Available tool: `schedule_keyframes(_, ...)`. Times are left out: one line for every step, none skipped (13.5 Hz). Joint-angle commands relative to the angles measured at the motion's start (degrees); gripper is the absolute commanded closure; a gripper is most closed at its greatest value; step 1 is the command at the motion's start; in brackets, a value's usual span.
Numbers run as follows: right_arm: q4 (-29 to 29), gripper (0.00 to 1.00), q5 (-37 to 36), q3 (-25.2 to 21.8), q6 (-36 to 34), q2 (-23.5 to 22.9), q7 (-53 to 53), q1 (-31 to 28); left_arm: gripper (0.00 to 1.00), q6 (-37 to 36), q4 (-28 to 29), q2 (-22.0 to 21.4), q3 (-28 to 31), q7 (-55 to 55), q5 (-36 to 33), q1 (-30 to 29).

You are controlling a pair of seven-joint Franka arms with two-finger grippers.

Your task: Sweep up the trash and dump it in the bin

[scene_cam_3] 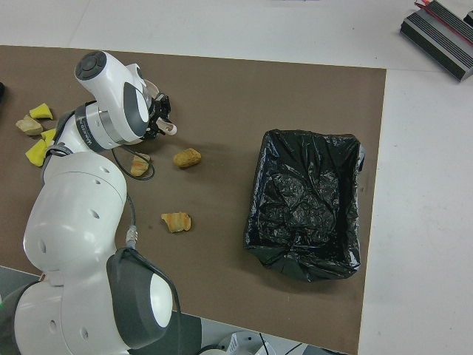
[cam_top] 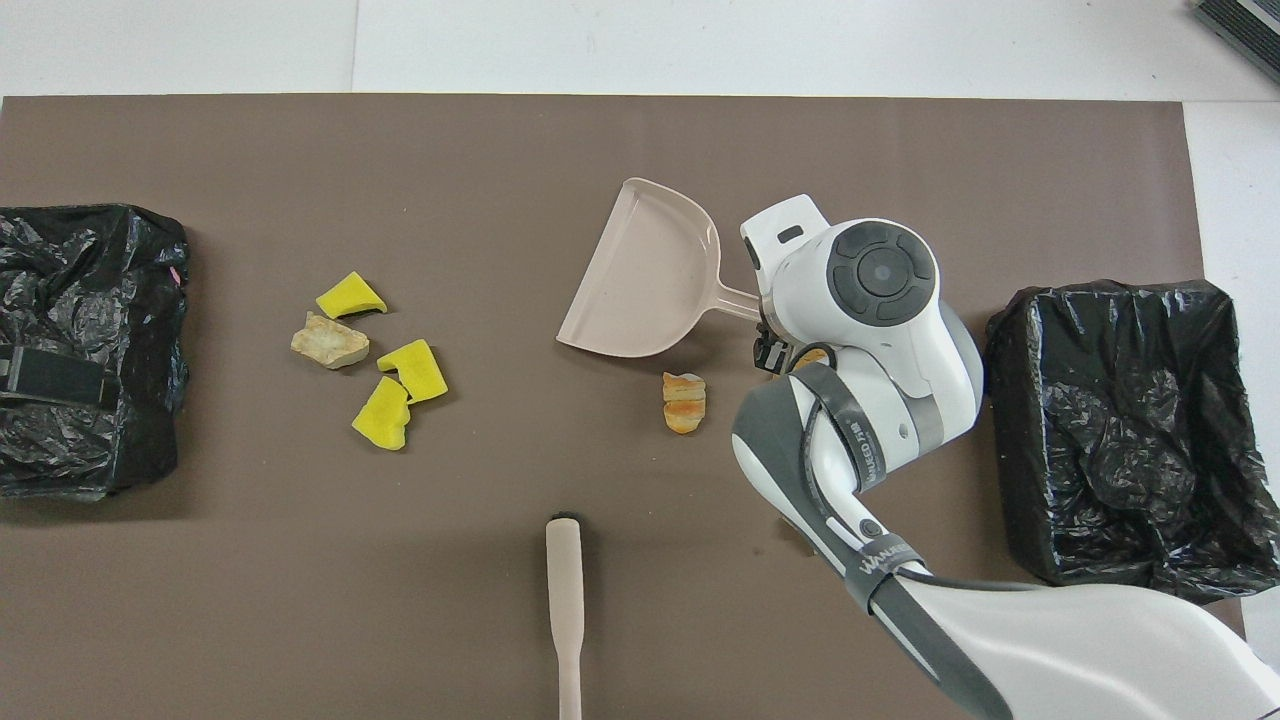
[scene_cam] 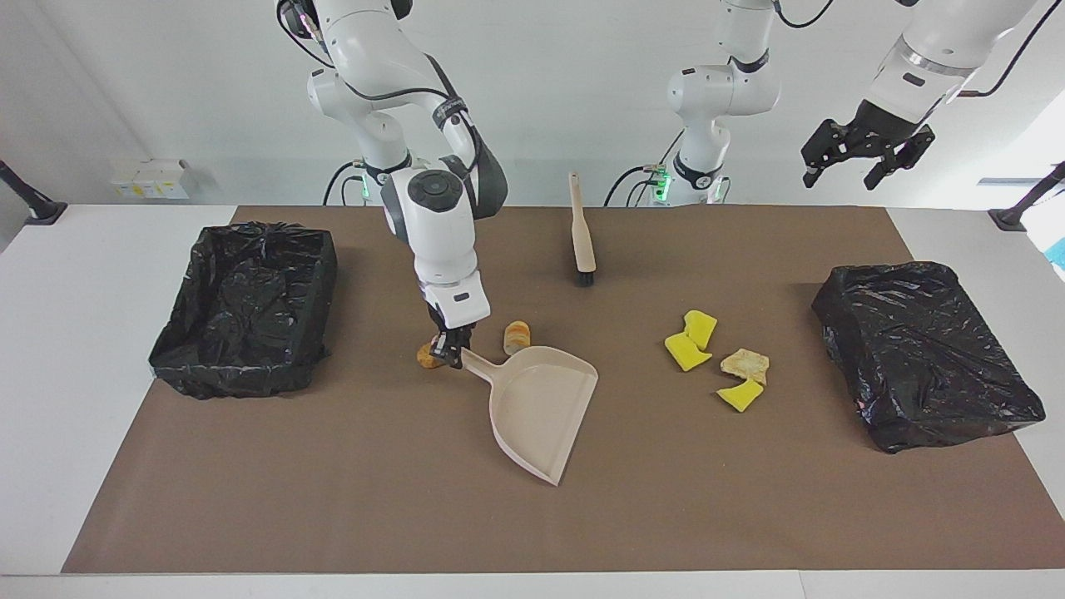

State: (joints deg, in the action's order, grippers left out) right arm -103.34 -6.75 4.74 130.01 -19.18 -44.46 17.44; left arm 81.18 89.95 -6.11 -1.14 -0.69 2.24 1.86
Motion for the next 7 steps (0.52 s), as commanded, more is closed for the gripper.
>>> schedule_keyframes(-0.9,1.0,1.4,0.2,1.5,0.1,-3.2,-0.4,0.0,-0.7,0.4,-0.7,0.0,-0.4,0.3,-0.3)
schedule_keyframes(-0.3,1.0,1.4,0.2,1.0,0.1,-4.3,-0.8,0.0,-0.7,0.4,-0.7,0.0,-0.4,0.3,-0.3)
schedule_keyframes(0.0,1.0,1.7,0.2,0.3,0.4,-6.5,-1.2,0.0,-0.7,0.4,-0.7,0.1,-0.4,0.3,-0.3)
schedule_keyframes(0.0,1.0,3.0,0.3,-1.3,0.6,-9.1,-2.8,0.0,-0.7,0.4,-0.7,0.0,-0.4,0.3,-0.3)
schedule_keyframes(0.1,1.0,5.0,0.3,-3.9,1.3,-12.8,-4.2,0.0,-0.7,0.4,-0.8,0.0,-0.4,0.3,-0.3)
schedule_keyframes(0.6,1.0,6.0,0.1,-5.8,2.3,-16.9,-4.7,0.0,-0.7,0.4,-0.7,0.0,-0.4,0.3,-0.3)
schedule_keyframes(0.8,1.0,6.1,0.2,-8.2,3.1,-19.7,-6.1,0.0,-0.7,0.4,-0.7,0.1,-0.4,0.3,-0.3)
